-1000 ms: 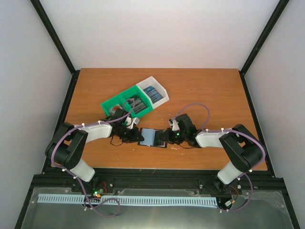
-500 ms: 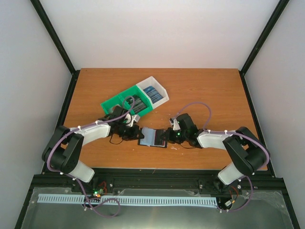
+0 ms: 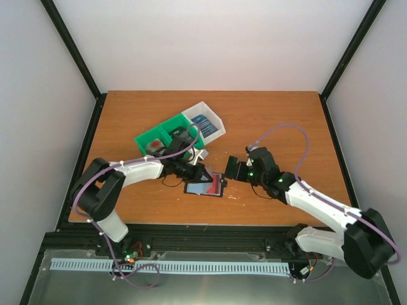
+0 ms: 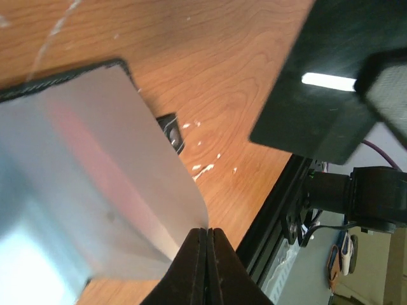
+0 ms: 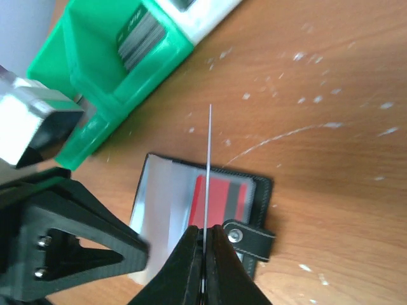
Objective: Put the credit cards into the card holder
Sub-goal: Turn over the card slot in the card holder.
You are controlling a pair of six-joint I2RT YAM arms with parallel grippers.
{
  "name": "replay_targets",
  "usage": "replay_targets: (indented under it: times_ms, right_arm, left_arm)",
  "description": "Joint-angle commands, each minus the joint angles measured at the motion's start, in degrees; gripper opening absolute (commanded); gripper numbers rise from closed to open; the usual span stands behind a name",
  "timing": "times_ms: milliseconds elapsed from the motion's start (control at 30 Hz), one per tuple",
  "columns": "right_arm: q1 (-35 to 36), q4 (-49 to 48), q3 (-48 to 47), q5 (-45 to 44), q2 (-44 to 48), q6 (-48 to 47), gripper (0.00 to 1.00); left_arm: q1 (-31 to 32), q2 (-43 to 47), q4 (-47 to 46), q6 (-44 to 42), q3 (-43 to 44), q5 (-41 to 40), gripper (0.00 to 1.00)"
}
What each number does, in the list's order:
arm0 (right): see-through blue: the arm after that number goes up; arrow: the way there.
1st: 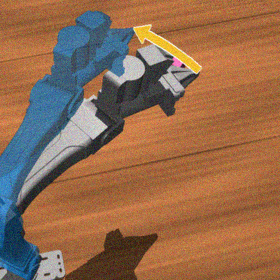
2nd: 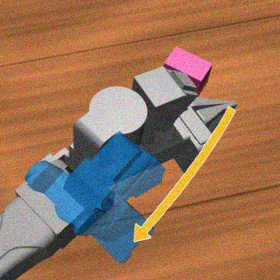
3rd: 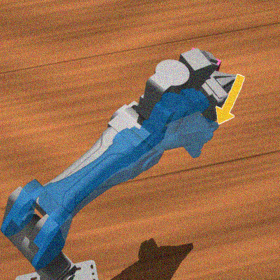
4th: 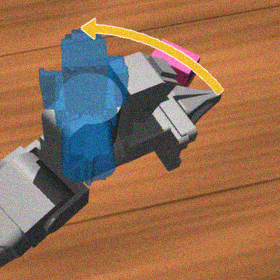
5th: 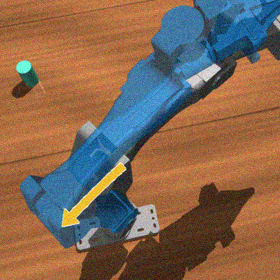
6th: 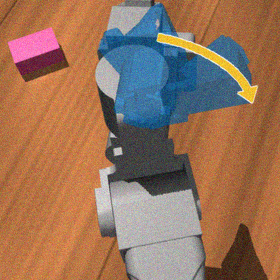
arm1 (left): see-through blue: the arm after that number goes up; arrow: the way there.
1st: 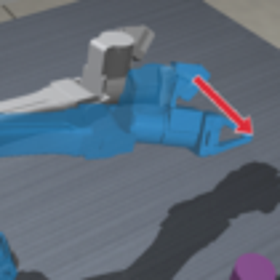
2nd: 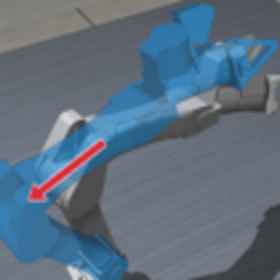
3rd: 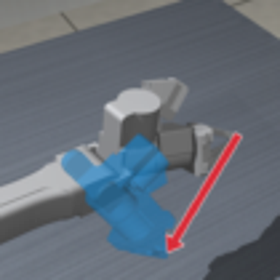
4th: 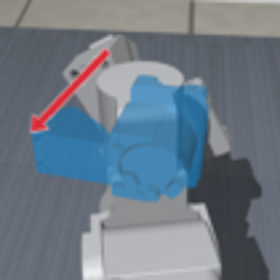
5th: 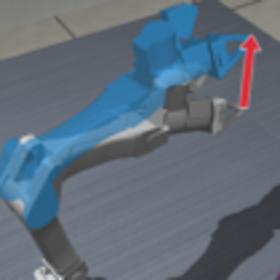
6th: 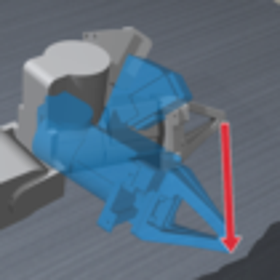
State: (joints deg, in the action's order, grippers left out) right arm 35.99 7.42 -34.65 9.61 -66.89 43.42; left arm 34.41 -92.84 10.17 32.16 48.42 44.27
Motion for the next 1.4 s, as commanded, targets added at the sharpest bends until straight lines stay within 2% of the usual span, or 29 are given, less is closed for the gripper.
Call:
replay_targets:
  times_ms: [0, 133, 233, 400, 467, 700, 833, 933, 1133, 1367]
  right_arm:
    - [-0.2, 11.7, -1.9, -13.7, 6.5, -1.6, 0.03]
    - [-0.2, 14.8, -1.8, -17.3, 10.3, -1.7, 0.03]
    - [-0.2, 14.8, -1.7, -15.8, 11.0, -2.1, 0.03]
    - [-0.2, 11.5, -2.0, -9.9, 9.3, -2.5, 0.03]
    - [-0.2, 9.7, -2.3, -7.5, 8.4, -2.2, 0.03]
    - [-0.2, 5.4, -2.4, -2.2, 7.9, -2.4, 0.03]
    - [-0.2, 3.7, -1.5, -0.8, 8.2, -1.7, 0.03]
    - [-0.2, 2.1, -0.8, 1.1, 6.6, -1.2, 0.03]
    - [-0.2, -9.2, 1.3, 11.4, -2.2, 3.0, 0.03]
    - [-0.2, -23.3, 2.9, 18.6, -14.9, 8.7, 0.03]
  left_arm:
    - [3.0, -5.5, -4.0, 1.7, 4.4, 0.3, 0.04]
    - [4.8, -9.2, -4.6, 1.8, 6.3, 0.5, 0.25]
    - [4.9, -9.4, -4.5, 1.6, 6.9, 0.5, 0.39]
    - [4.9, -5.8, -4.6, 1.5, 6.7, 1.6, 0.57]
    - [4.9, -4.8, -5.1, 1.9, 6.0, 1.9, 0.61]
    - [4.8, -3.9, -7.9, 2.9, 3.2, 3.1, 0.63]
    - [4.6, -3.2, -6.2, 2.3, 3.4, -0.1, 0.62]
    - [3.5, -0.9, -3.6, 1.9, 3.0, -4.8, 0.62]
    - [0.1, 4.4, 5.4, 1.7, 1.2, -21.1, 0.66]
    - [-2.3, 4.5, 6.8, 2.7, -3.7, -23.8, 0.51]
